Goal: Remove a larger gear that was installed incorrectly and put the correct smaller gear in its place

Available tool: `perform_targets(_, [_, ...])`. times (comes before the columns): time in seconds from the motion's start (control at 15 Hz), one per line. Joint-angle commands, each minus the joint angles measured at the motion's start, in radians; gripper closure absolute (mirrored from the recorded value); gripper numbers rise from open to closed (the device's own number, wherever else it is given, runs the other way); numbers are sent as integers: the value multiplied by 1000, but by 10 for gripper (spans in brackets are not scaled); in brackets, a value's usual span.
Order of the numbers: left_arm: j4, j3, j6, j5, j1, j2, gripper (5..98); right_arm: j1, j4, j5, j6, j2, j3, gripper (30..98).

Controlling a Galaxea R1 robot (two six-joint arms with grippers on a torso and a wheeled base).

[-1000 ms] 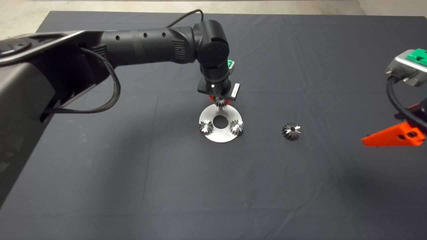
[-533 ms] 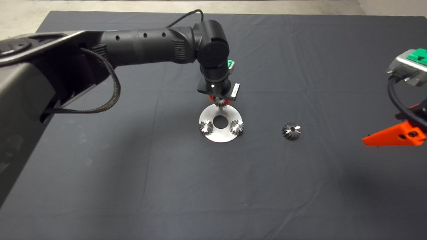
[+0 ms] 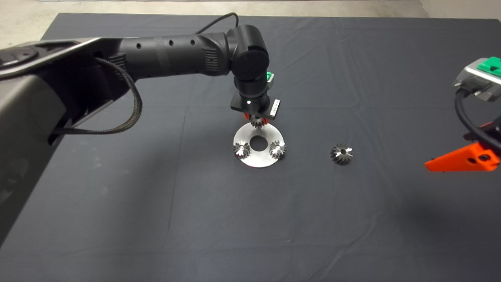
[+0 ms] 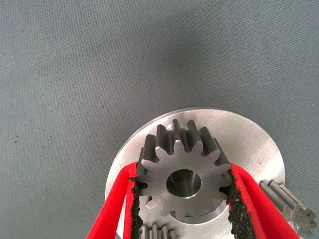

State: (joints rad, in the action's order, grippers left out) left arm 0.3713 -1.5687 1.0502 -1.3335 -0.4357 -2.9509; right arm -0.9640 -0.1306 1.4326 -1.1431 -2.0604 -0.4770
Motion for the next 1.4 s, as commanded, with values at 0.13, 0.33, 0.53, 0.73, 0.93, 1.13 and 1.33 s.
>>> perform_targets(0.13, [-8,7,1,-19,-18,-4,693,-15,-26,-3,-7,2,6,352])
perform_targets(0.33, [-8,7,1,-10,-17,-4,694,-15,-26,-3,-7,2,6,352])
perform_targets(0.53, [-6,7,1,-6,-15,-4,694,-15,-27,-3,-7,9,6,352])
perform_targets(0.73, [-5,7,1,-6,-15,-4,695,-15,-26,-4,-7,9,6,352])
perform_targets(0.93, [-5,9,2,-6,-15,-4,695,-15,-26,-3,-6,7,6,352])
perform_targets(1.13, [-4,13,2,-6,-14,-9,695,-15,-26,-3,-7,8,6,352])
perform_targets(1.33, [11,22,2,-13,2,-11,695,-15,-26,-3,-7,7,6,352])
